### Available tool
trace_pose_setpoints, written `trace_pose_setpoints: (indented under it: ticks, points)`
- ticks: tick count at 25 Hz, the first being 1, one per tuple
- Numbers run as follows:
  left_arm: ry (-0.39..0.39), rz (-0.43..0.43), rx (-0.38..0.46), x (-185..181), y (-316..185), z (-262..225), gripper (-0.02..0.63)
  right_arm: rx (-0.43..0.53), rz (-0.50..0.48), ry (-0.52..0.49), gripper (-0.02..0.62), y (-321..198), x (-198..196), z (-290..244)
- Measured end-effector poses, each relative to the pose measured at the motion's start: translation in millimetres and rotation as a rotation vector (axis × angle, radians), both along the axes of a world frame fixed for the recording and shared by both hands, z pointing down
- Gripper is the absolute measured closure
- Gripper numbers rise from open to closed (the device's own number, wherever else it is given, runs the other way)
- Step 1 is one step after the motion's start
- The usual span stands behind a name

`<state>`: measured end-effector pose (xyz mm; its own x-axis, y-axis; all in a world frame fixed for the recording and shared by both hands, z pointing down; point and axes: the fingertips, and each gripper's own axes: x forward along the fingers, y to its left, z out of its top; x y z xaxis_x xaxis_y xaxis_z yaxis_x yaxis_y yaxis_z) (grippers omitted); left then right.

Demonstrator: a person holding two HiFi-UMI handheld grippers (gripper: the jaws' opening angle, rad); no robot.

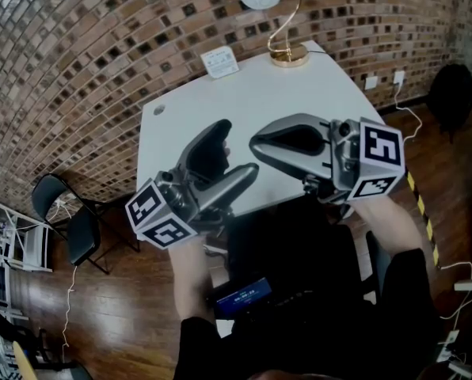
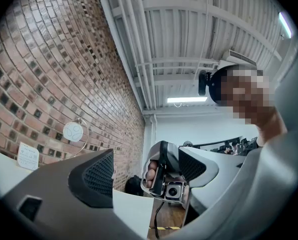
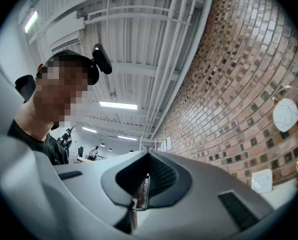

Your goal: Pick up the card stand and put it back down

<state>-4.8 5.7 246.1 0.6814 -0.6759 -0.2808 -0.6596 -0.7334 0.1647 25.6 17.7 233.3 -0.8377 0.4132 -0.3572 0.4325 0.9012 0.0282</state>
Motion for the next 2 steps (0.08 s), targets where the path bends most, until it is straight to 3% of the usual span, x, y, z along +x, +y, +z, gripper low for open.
trace_pose_setpoints:
  ticks: [2]
  points:
    - [0.001, 0.0, -0.001, 0.3, -0.4, 1.3, 0.209, 0.0, 0.004, -0.01, 0.584, -0.8, 0.1, -1.3]
